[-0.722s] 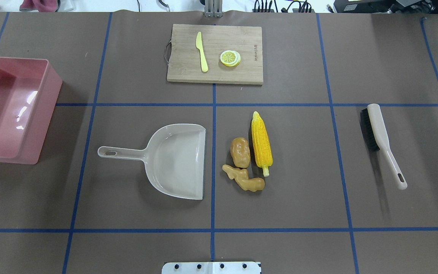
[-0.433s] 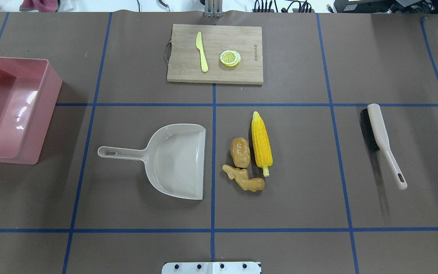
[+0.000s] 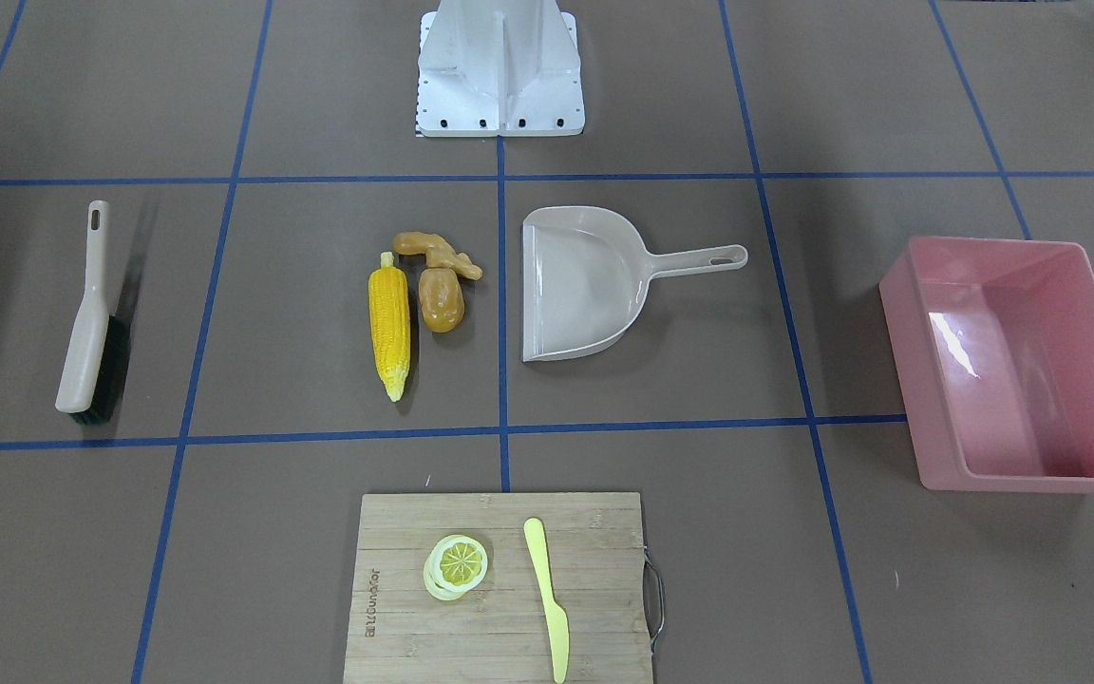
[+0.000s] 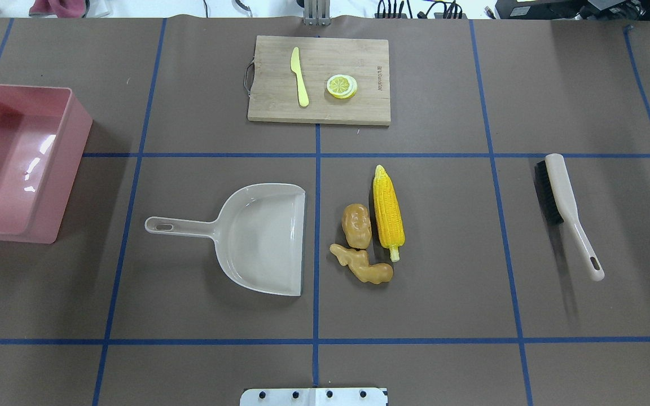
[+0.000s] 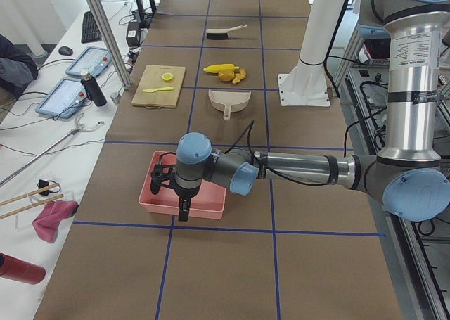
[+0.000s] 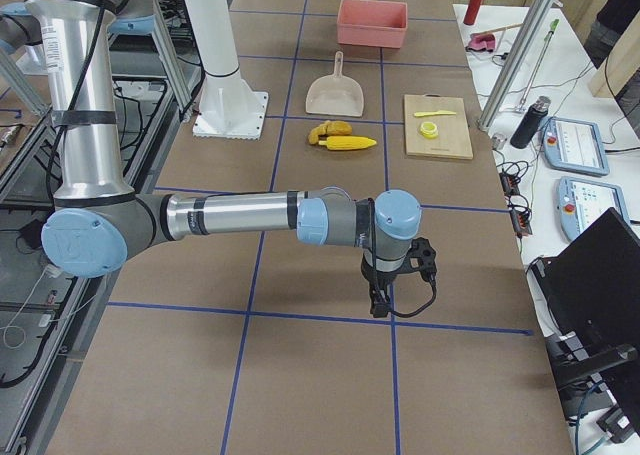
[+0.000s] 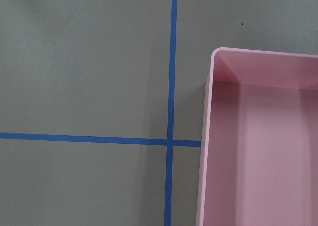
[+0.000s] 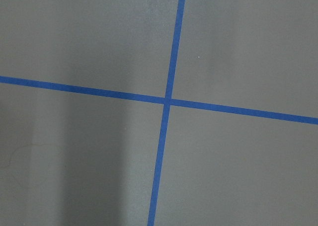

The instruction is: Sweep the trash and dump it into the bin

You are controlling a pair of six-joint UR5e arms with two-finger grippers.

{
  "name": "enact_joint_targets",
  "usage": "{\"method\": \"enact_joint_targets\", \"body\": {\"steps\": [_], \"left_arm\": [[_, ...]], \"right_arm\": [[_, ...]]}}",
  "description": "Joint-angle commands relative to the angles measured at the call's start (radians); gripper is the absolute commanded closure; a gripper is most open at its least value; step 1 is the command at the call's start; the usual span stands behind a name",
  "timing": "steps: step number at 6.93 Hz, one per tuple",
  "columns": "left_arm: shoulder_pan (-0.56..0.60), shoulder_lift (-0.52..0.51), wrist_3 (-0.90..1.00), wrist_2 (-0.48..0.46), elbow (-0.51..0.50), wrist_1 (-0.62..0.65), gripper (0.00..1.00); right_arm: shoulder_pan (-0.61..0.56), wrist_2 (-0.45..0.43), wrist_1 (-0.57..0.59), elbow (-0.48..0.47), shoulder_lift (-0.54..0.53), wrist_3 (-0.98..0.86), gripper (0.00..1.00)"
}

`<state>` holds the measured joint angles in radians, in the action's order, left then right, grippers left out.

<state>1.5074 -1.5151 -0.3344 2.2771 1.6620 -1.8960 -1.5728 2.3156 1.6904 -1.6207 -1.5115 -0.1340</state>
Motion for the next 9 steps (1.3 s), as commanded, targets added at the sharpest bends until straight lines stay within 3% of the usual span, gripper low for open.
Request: {"method": "enact_joint_targets", "body": {"steps": [1, 5, 7, 9], "left_arm": [[-0.001, 0.001, 0.002, 0.001, -0.002, -0.003, 0.02], [-0.019, -0.005, 0.000, 0.002, -0.008, -0.006, 0.02], [-0.026, -0.040, 0.002, 0.001, -0.086, -0.032, 0.02], [-0.027, -0.051, 0.000, 0.004, -0.091, -0.058, 0.02]], "right_arm": [[-0.001, 0.001, 0.000, -0.002, 0.001, 0.001, 0.00], [0.000, -0.002, 0.000, -0.001, 0.001, 0.001, 0.00], [0.004, -0.002, -0.003, 0.001, 0.001, -0.001, 0.00], [0.004, 0.002, -0.005, 0.008, -0.001, -0.003, 0.00]]}}
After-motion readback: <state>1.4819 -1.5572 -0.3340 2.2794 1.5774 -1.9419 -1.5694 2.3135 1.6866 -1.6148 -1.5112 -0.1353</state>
